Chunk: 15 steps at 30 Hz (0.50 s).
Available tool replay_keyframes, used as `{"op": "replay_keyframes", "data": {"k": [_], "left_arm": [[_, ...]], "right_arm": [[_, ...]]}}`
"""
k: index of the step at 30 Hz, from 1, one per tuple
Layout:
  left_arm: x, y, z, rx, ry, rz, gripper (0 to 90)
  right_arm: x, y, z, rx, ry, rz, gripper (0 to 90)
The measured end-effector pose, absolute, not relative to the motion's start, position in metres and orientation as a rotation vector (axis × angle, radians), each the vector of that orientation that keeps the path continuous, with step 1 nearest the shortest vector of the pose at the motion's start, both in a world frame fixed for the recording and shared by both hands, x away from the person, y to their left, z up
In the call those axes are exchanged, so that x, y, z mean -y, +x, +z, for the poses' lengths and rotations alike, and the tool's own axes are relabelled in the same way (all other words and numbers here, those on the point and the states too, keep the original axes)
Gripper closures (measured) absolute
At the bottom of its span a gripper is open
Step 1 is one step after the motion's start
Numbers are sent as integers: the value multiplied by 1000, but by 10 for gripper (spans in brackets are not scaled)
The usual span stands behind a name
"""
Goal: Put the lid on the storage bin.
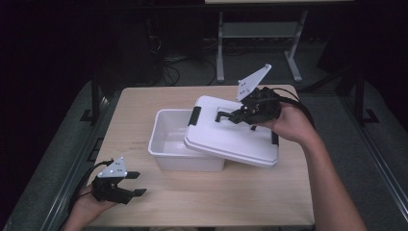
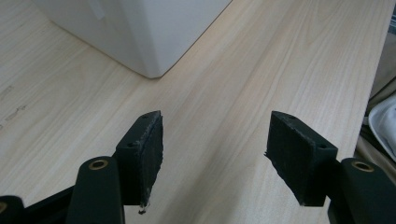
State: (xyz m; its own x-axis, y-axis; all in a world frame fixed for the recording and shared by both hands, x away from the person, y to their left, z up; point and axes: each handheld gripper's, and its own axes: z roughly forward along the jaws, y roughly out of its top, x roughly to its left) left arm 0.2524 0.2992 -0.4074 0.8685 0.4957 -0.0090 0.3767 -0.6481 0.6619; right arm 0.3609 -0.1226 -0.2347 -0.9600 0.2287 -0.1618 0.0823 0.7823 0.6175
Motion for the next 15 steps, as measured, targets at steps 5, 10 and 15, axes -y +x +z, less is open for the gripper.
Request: {"op": "replay_keyframes", "data": {"k": [5,10,15], "left_arm": [[-301,253,-408,-635,2342,221,356],[-302,252,-408,-634,2340,217,357],[-304,252,-407,-640,2333,221,355]], "right_arm": [[106,369,-238,-2764,214,942,838],[95,373,-238,-2774,189,946,838],[84,379,-236,-2786,164,940,838]]}}
